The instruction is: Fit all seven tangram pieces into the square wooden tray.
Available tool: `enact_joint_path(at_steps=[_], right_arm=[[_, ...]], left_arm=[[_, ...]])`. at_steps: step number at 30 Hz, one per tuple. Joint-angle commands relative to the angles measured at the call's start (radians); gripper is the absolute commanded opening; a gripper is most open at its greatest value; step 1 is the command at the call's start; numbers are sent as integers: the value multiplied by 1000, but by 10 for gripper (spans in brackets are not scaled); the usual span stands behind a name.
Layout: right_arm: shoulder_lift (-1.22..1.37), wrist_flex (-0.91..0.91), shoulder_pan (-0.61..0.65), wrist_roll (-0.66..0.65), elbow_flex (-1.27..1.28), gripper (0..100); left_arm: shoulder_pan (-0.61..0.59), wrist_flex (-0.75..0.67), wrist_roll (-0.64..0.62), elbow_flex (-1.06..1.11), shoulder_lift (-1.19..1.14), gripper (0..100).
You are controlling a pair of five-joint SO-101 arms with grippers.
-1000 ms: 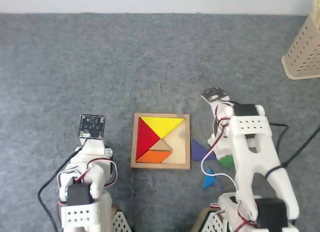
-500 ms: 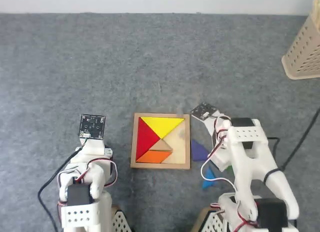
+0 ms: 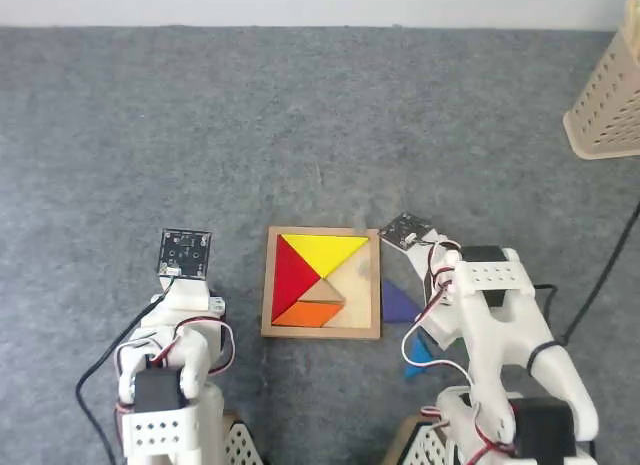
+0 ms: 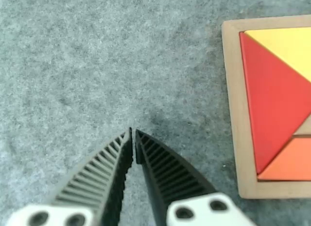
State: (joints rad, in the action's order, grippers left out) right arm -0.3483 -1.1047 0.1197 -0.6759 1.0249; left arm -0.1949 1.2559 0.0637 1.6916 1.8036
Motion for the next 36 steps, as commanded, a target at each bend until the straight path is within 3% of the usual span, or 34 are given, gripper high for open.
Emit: enact_joint_path(at_steps=[1, 6, 16, 20, 28, 36], right_arm=[[-51, 7, 2, -9, -8, 174], [-61, 1, -4, 28, -12, 94], [-65, -183, 8, 104, -275, 91], [-54, -240, 90, 149, -417, 91], [47, -168, 446, 267, -508, 91], [415, -108, 481, 301, -698, 91]], left_arm=[[0, 8, 5, -7, 20, 12], [0, 8, 5, -7, 20, 12], [0, 8, 5, -7, 20, 12], [0, 8, 5, -7, 20, 12], [0, 8, 5, -7, 20, 12], [0, 8, 5, -7, 20, 12]])
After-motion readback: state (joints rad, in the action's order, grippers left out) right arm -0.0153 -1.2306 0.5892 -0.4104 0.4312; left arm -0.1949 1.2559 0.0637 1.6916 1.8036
